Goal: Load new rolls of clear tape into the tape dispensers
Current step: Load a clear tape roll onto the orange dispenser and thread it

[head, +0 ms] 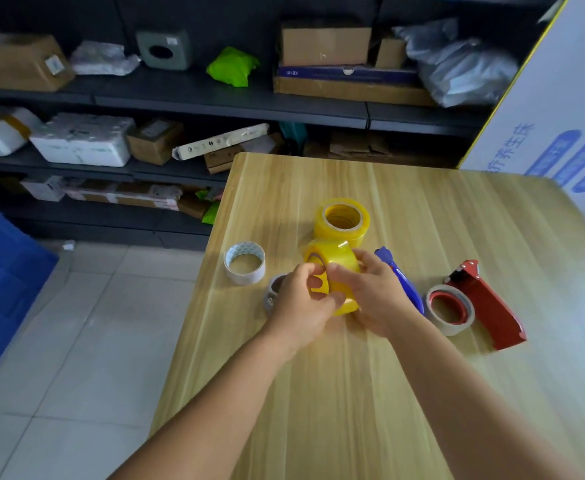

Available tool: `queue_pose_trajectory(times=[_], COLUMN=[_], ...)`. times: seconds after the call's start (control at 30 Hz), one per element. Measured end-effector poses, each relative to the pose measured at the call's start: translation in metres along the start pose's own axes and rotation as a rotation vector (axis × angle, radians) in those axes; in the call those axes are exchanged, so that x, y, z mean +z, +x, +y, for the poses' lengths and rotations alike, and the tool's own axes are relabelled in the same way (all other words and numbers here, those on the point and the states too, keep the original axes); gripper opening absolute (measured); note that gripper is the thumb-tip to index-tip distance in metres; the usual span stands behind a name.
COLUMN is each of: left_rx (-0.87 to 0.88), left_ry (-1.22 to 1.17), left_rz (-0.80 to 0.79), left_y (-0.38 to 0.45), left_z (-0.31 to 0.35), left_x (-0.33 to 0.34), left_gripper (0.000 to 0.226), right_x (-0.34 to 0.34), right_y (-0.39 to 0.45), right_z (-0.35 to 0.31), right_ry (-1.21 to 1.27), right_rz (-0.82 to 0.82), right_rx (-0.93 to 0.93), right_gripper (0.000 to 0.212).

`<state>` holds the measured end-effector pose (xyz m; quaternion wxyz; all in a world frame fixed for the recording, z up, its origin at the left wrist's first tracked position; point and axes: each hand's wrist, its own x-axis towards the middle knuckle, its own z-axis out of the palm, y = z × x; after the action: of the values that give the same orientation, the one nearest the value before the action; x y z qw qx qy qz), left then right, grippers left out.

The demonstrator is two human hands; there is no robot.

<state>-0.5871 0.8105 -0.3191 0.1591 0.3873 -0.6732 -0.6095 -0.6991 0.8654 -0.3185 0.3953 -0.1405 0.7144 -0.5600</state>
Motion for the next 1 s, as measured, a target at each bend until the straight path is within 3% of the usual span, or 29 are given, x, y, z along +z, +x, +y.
queue_pose_trajectory(times=[0.07, 0.13, 0.3, 0.47, 0.6, 0.77, 1.0], left_rx=[0.120, 0.255, 0.442, 0.337, 0.214, -0.014, -0.091], left_ry=[0.218, 0.293, 0.508, 0.399, 0.356, 0.082, -0.240], left_rz=[0.132, 0.209, 0.085, 0.070, 0.070, 0.053, -0.069], left_y=[0.005, 0.009, 0.029, 0.040, 0.039, 0.044, 0.045], left_z=[0.003, 0.008, 0.027, 0.036, 0.039, 0.046, 0.062], left_x=[-0.005, -0.010, -0.020, -0.022, -0.018, -0.019, -0.026], left_gripper=[0.037, 0.037, 0.057, 0.015, 0.015, 0.013, 0.022], right_x=[-0.005, -0.013, -0.022, -0.024, -0.028, -0.030, -0.042], right_y=[-0.003, -0.004, -0.009, -0.007, -0.006, -0.008, 0.000], right_z=[-0.003, -0.005, -0.011, -0.011, -0.012, -0.018, -0.029], right_ry=[-0.074, -0.136, -0.292, -0.384, -0.380, -0.129, -0.060], right_rz=[0.004, -0.024, -0.128, -0.110, -0.074, -0.069, -0.121], right_rx=[-0.046, -0.089, -0.164, -0.199, -0.243, -0.211, -0.186], right_gripper=[0.080, 0.065, 0.057, 0.069, 0.061, 0.052, 0.048])
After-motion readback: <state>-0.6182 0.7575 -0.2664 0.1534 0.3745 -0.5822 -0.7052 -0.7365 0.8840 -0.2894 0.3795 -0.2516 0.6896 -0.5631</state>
